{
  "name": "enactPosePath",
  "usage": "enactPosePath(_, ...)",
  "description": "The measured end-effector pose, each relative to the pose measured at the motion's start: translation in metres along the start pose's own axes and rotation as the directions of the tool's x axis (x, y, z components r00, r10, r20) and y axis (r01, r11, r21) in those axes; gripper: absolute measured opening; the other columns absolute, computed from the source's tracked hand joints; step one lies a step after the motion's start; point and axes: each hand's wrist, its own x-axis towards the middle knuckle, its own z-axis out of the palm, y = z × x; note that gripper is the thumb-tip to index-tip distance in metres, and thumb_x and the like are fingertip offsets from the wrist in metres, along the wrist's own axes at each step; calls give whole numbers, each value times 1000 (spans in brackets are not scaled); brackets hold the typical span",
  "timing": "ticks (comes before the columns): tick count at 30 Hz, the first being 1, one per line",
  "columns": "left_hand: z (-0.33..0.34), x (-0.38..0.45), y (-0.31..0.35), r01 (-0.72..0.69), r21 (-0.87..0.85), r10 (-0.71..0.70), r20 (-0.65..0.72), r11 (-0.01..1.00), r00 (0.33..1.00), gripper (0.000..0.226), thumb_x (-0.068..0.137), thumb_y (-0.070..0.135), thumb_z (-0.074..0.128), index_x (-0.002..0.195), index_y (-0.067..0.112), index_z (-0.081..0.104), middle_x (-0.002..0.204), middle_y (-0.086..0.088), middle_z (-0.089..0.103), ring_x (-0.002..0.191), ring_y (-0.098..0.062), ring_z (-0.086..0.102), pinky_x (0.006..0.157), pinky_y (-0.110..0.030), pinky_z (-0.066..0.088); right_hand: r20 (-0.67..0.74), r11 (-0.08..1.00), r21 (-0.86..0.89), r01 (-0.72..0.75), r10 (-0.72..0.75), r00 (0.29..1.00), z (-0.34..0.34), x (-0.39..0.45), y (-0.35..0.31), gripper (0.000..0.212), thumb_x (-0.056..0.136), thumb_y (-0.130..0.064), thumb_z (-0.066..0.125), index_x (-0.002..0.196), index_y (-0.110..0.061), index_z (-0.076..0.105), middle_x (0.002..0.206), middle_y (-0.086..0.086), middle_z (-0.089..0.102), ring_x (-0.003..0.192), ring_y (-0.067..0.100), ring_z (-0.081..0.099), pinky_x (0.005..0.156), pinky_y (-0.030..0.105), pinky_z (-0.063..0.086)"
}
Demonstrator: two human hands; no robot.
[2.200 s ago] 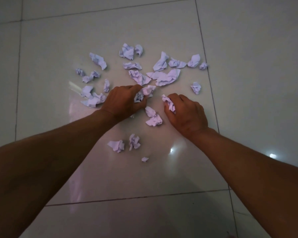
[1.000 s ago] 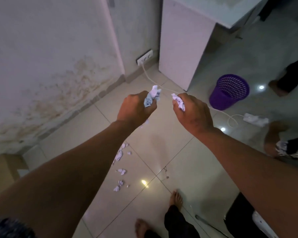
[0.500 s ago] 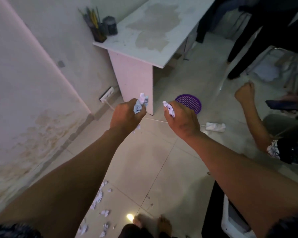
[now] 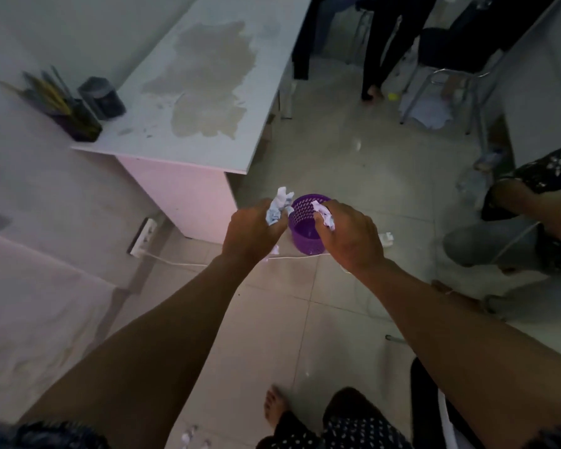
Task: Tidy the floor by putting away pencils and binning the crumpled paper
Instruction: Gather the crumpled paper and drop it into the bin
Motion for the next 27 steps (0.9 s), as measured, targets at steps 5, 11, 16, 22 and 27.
enactPosePath(5,29,73,-2,-92,4,92,17,996,996,24,96,28,63,90,5,71,78,-8,73,59,-18,59,58,-24,49,-8,998,-33,-62,61,998,15,47,41,41,93,-45,35,103,-16,63,87,8,70,70,32,64,64,43,55)
enactPosePath(11,91,162,-14,-33,30,30,101,999,994,28,97,35,60,100,9,72,87,-7,75,66,-14,59,60,-20,40,57,997,-58,-57,61,997,35,120,109,35,92,-40,40,109,-18,62,86,6,70,69,29,65,61,41,56)
enactPosePath(16,154,223,-17,79,65,-86,114,995,990,29,96,36,62,93,9,72,82,-8,74,63,-16,58,57,-24,37,144,994,-44,-95,101,984,58,174,174,30,92,-38,43,100,-15,61,81,6,68,67,29,64,60,38,54)
enactPosePath(22,227,277,-52,249,13,-247,189,968,950,32,96,46,56,90,17,68,76,-2,72,65,-18,66,65,-32,56,232,991,-45,-124,131,964,113,219,241,20,95,-29,57,99,-10,63,77,7,68,61,23,62,57,25,38)
enactPosePath(27,296,313,-97,302,49,-306,162,952,938,26,95,37,61,80,17,65,64,2,62,58,-19,58,54,-23,33,303,988,-32,-150,153,941,191,245,289,25,97,-33,52,106,-12,63,83,6,68,69,25,65,63,33,51)
